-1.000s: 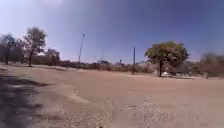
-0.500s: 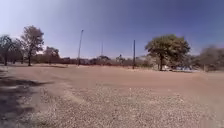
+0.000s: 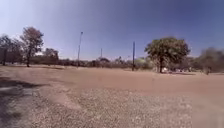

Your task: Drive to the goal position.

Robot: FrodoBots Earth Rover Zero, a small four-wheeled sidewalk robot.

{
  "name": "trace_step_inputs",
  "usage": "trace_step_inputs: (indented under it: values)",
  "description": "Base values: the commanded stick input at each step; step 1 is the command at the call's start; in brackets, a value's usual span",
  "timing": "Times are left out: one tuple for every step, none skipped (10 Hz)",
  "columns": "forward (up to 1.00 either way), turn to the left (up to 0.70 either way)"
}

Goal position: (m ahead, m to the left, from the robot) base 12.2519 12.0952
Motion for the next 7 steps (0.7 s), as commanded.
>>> trace_step_inputs:
  values:
    - [0.50, 0.00]
    - [0.50, 0.00]
    - [0.50, 0.00]
    - [0.50, 0.00]
    - [0.50, 0.00]
    - [0.50, 0.00]
    - [0.50, 0.00]
